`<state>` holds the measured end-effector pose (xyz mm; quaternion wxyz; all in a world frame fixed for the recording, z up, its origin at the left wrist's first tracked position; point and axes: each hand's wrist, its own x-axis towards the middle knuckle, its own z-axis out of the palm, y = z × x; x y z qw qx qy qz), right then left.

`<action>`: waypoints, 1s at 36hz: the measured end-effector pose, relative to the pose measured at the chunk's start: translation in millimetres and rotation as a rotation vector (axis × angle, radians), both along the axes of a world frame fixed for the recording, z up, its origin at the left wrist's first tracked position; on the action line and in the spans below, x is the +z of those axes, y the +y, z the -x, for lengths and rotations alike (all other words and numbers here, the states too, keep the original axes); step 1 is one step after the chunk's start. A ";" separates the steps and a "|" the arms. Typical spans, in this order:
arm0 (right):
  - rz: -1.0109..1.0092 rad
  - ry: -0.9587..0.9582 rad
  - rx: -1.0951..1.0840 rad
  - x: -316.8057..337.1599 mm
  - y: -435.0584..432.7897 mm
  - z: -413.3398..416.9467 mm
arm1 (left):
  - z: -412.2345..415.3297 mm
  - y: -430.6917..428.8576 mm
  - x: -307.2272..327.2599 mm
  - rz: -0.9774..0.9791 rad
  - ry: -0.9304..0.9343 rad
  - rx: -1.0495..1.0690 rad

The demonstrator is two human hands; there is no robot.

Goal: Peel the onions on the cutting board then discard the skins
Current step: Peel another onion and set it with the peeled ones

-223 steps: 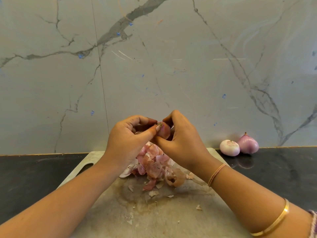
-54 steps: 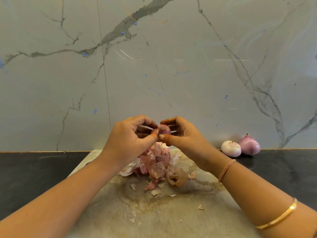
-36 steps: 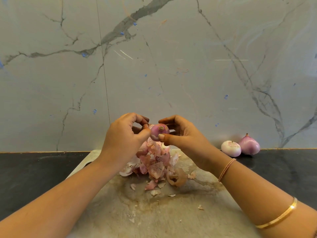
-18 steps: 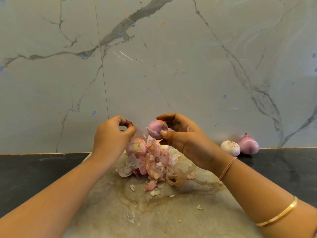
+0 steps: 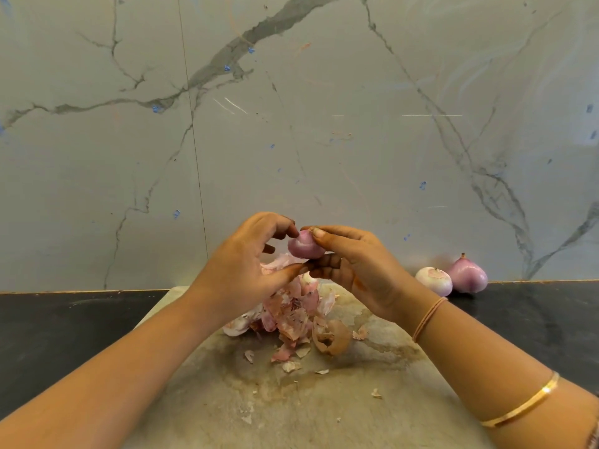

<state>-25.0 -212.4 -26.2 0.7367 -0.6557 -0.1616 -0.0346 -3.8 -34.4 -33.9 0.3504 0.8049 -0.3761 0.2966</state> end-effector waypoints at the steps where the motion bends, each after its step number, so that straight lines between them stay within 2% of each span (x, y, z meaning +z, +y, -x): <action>1: 0.007 0.001 0.009 -0.1 0.4 0.4 | -0.8 0.4 -0.2 0.006 -0.015 -0.005; 7: 0.057 0.020 0.028 -0.2 0.6 1.5 | -0.5 2.4 2.0 -0.011 -0.050 -0.003; 20: 0.155 0.148 0.024 -0.6 3.2 1.9 | -1.3 1.0 -1.9 -0.052 0.007 -0.005; 31: 0.120 0.117 -0.012 0.4 5.5 0.6 | -3.2 0.0 -5.1 -0.078 0.000 0.011; 36: -0.024 0.173 0.005 -0.1 5.6 0.7 | -1.6 -0.1 -1.5 0.020 -0.024 0.029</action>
